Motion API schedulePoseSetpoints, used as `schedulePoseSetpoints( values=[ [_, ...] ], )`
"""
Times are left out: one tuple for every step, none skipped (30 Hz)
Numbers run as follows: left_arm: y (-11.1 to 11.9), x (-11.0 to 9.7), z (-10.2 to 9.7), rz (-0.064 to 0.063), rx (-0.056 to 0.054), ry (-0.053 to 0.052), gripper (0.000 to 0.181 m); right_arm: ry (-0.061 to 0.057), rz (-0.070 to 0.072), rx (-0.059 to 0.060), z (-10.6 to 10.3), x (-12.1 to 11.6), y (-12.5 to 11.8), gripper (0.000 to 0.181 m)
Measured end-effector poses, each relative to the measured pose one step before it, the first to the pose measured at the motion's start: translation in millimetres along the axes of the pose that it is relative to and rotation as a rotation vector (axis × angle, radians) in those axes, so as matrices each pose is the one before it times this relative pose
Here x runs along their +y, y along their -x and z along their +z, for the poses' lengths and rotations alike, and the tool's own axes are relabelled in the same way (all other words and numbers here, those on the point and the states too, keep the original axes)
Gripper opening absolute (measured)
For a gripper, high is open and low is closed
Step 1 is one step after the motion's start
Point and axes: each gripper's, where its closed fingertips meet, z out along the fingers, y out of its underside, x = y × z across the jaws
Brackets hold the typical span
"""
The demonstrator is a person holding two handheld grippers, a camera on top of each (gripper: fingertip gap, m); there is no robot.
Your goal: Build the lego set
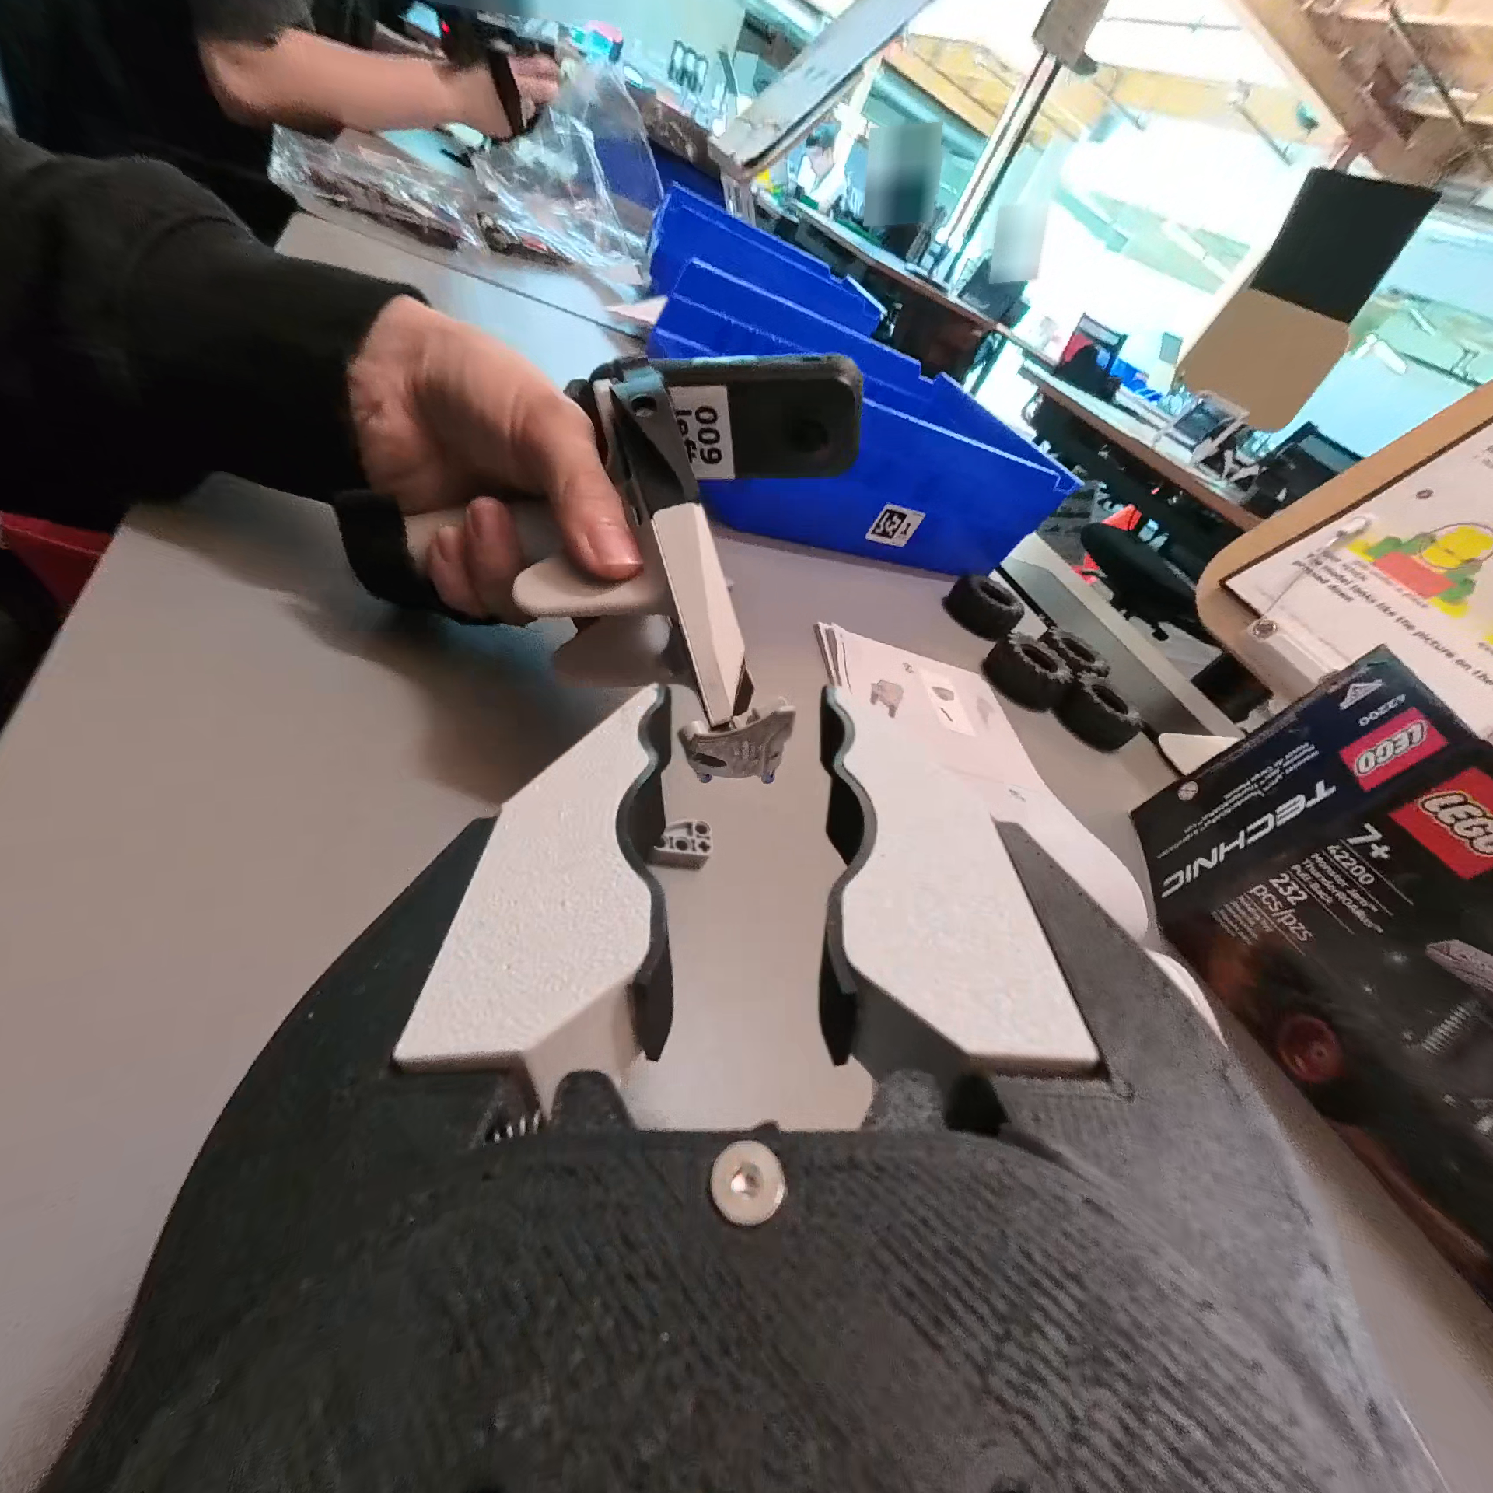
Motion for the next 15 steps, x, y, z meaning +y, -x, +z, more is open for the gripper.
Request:
schedulePoseSetpoints(
  values=[
    [0.79,-0.49,-0.02,-0.0055,0.0003,-0.0054,0.003,0.0189,-0.0043,-0.0003,1.36,3.64,-0.99,0.036],
    [0.76,-1.71,-0.42,-0.0069,0.0000,-0.0124,0.003,0.0130,-0.0018,-0.0097,0.96,2.71,0.31,0.033],
    [0.52,-1.77,-0.90,-0.0078,0.0031,-0.0123,0.003,0.0039,0.0018,-0.0153,0.60,1.09,0.82,0.031],
    [0.31,-0.62,-0.81,-0.0084,0.0058,-0.0041,0.003,-0.0025,0.0018,-0.0105,0.39,-0.25,-0.84,0.028],
    [0.32,-0.05,-0.52,-0.0101,0.0055,-0.0016,0.003,0.0024,0.0079,-0.0226,0.84,-0.10,0.21,0.026],
    [1.29,0.15,-0.44,-0.0069,-0.0006,-0.0002,0.003,0.0121,0.0119,-0.0296,1.03,1.45,0.27,0.025],
    [2.45,0.87,-0.59,0.0012,-0.0096,0.0050,0.003,0.0177,0.0150,-0.0367,1.47,2.43,0.78,0.025],
    [3.18,1.66,-0.71,0.0073,-0.0170,0.0114,0.003,0.0198,0.0147,-0.0409,1.80,2.90,1.32,0.025],
    [2.58,1.25,-1.16,0.0148,-0.0181,0.0125,0.004,0.0143,0.0167,-0.0370,1.97,1.90,0.76,0.024],
    [1.42,0.14,-2.05,0.0290,-0.0175,0.0096,0.004,0.0023,0.0181,-0.0289,1.26,-0.25,-0.47,0.022],
    [-0.59,-0.83,-2.97,0.0420,-0.0124,0.0088,0.008,0.0003,0.0229,-0.0332,1.19,-0.28,-0.17,0.022],
    [-0.12,-1.52,-3.94,0.0533,-0.0208,0.0095,0.010,0.0075,0.0246,-0.0356,1.30,1.07,0.06,0.022],
    [2.07,-1.63,-4.47,0.0689,-0.0375,0.0135,0.009,0.0103,0.0173,-0.0224,1.42,1.60,-1.44,0.022],
    [4.30,-0.85,-4.22,0.0801,-0.0504,0.0214,0.009,0.0097,0.0103,-0.0206,1.78,2.09,-0.88,0.022],
    [6.77,0.93,-3.62,0.0839,-0.0601,0.0335,0.009,0.0140,0.0184,-0.0329,2.21,3.34,1.13,0.022]
  ],
)
